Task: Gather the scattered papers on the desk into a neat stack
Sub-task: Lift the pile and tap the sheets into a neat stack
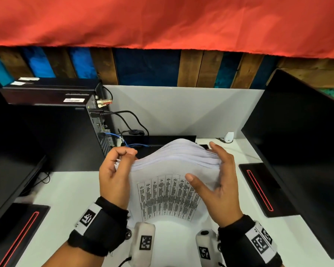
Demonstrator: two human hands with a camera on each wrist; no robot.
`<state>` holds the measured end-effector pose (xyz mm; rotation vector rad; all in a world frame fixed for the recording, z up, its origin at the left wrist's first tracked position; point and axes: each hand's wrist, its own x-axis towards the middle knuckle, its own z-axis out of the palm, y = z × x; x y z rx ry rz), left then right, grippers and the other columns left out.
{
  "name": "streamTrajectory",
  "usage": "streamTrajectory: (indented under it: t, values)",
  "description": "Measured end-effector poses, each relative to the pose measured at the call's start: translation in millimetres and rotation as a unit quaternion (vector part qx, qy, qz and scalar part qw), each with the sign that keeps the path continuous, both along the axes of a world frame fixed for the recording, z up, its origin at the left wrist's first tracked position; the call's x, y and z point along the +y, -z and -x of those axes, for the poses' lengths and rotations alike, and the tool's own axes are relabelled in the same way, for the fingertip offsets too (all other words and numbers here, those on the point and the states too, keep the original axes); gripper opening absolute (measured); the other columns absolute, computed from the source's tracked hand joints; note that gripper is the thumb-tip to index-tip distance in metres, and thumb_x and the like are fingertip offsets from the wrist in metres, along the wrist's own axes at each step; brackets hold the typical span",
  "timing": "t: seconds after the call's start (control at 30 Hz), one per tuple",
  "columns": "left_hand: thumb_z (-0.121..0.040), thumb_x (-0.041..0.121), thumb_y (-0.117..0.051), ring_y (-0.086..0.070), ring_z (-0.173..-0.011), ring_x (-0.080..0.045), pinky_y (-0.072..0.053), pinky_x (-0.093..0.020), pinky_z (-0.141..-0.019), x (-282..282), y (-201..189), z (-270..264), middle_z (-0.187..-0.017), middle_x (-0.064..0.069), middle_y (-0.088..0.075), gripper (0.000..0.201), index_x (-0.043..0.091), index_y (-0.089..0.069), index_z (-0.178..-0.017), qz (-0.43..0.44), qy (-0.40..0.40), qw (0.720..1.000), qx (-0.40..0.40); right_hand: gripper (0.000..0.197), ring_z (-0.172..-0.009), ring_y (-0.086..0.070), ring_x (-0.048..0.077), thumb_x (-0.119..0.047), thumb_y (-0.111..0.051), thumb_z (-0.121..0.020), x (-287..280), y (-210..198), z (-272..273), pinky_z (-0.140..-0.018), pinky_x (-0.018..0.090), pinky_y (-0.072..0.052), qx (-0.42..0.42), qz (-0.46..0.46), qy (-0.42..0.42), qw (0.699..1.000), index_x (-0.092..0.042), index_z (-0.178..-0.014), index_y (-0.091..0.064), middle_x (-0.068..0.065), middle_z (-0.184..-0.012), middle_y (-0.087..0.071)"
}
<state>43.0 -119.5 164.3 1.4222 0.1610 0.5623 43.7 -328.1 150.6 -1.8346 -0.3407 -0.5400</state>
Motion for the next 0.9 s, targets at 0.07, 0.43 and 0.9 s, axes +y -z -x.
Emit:
streamTrajectory:
  t: [0.07,0.43,0.9]
  values:
    - [-0.073,0.034,-0.06,-0.055,-0.079,-0.021,-0.044,-0.038,-0.079,1,1,0,-0.078,-0.005,-0.06,0.021,0.014,-0.064,-0.075,-0.017,-0.003,1.0,-0.005,0.073,-0.125,-0.042,0.002,-0.049,-0.074,-0.067,1,3,-2,-0.104,0.011,-0.034,-0.013,0.019,0.011,1.0,-0.049,-0.13,-0.037,-0.004,-0.128,-0.044]
    - [-0.071,0.029,-0.062,-0.057,-0.075,-0.027,-0.045,-0.037,-0.076,10,-1,2,-0.078,-0.02,-0.061,0.022,0.011,-0.064,-0.083,-0.008,0.081,0.997,-0.018,0.059,-0.116,-0.046,-0.005,-0.05,-0.069,-0.07,3,5,-6,-0.096,0.004,-0.035,0.012,-0.016,0.035,0.999,-0.047,-0.124,-0.047,-0.004,-0.118,-0.044]
    - [-0.082,0.011,-0.064,-0.058,-0.075,0.0,-0.045,-0.011,-0.074,0,5,-1,-0.076,0.011,-0.063,0.01,0.004,-0.063,-0.088,-0.041,-0.038,0.998,0.008,0.029,-0.117,-0.05,0.002,-0.036,-0.065,-0.081,10,7,-3,-0.097,0.012,-0.04,-0.019,-0.028,0.1,0.994,-0.027,-0.108,-0.068,0.002,-0.117,-0.048]
